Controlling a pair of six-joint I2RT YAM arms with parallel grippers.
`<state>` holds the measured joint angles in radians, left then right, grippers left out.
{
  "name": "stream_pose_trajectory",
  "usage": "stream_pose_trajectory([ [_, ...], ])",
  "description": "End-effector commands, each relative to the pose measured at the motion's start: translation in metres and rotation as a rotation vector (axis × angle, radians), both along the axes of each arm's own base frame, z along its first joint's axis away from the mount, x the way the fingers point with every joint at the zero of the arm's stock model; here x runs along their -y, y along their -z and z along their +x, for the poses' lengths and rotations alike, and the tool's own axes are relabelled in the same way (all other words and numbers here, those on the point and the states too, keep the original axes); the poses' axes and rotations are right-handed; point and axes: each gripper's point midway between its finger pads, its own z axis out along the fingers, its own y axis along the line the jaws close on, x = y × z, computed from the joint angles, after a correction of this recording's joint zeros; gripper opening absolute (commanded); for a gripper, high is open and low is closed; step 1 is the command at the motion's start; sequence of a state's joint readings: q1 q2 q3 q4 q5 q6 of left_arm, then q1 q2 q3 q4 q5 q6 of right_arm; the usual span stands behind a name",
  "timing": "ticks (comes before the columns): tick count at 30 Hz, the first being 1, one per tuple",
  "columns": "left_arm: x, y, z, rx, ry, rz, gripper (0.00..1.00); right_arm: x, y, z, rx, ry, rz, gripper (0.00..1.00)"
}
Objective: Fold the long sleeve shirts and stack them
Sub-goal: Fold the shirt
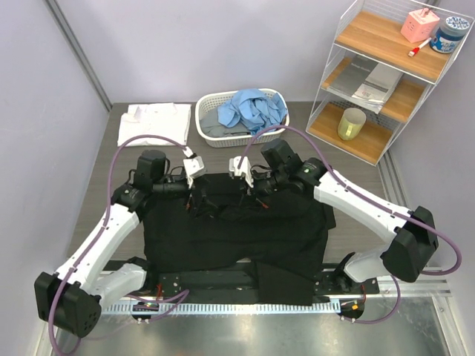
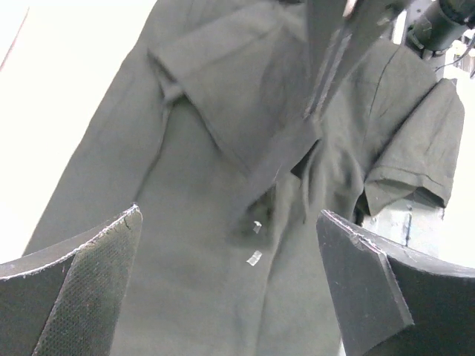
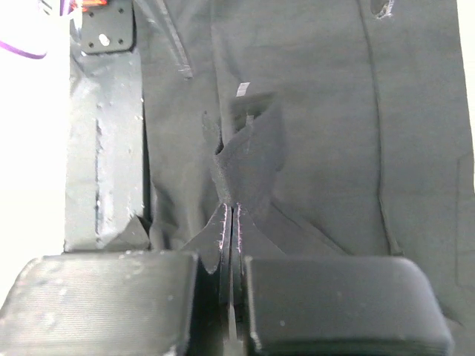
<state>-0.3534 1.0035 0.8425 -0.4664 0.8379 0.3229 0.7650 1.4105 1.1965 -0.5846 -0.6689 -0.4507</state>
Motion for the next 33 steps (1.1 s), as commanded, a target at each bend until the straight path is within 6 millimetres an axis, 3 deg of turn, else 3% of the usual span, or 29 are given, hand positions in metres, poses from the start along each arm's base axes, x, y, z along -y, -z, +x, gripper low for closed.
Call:
stream_pose_trajectory([
  [1,0.024,-0.028,0.005,0.158,0.088,-0.044,1.0,0.007,-0.012,0.004,0.078,-0.011,-0.009,0.01],
  [10,0.055,-0.013,-0.03,0.138,0.255,-0.03,1.0,0.011,-0.021,0.001,0.106,-0.013,-0.008,0.01],
  [16,0.068,0.001,-0.022,0.103,0.236,-0.03,1.0,0.01,-0.036,-0.005,0.131,-0.025,0.023,0.01],
  [20,0.079,0.022,-0.021,0.091,0.246,-0.008,0.97,0.011,-0.044,-0.01,0.14,-0.03,0.045,0.01],
  [23,0.081,0.019,-0.023,0.105,0.246,-0.018,0.72,0.014,-0.051,-0.012,0.177,-0.028,0.07,0.01],
  [24,0.081,0.014,-0.022,0.105,0.235,-0.022,0.52,0.016,-0.052,-0.012,0.184,-0.021,0.073,0.01],
  [26,0.078,0.007,-0.029,0.071,0.244,-0.015,0.3,0.02,-0.054,-0.012,0.195,0.004,0.077,0.03],
  [27,0.078,-0.009,-0.032,0.074,0.252,-0.028,0.04,0.021,-0.054,-0.012,0.191,0.015,0.077,0.06],
  [28,0.073,-0.008,-0.041,0.026,0.252,-0.009,0.0,0.022,-0.056,-0.01,0.194,0.03,0.079,0.11],
  [30,0.07,-0.024,-0.051,0.037,0.282,-0.017,0.0,0.027,-0.059,-0.002,0.15,0.103,0.093,0.31],
  [31,0.065,-0.018,-0.066,-0.009,0.312,0.026,0.0,0.028,-0.066,0.005,0.145,0.136,0.116,0.4],
  [32,0.062,-0.018,-0.074,-0.009,0.339,0.053,0.0,0.037,-0.07,0.018,0.123,0.202,0.131,0.56],
  [33,0.058,-0.012,-0.092,-0.043,0.395,0.11,0.0,0.041,-0.075,0.026,0.077,0.265,0.154,0.63],
])
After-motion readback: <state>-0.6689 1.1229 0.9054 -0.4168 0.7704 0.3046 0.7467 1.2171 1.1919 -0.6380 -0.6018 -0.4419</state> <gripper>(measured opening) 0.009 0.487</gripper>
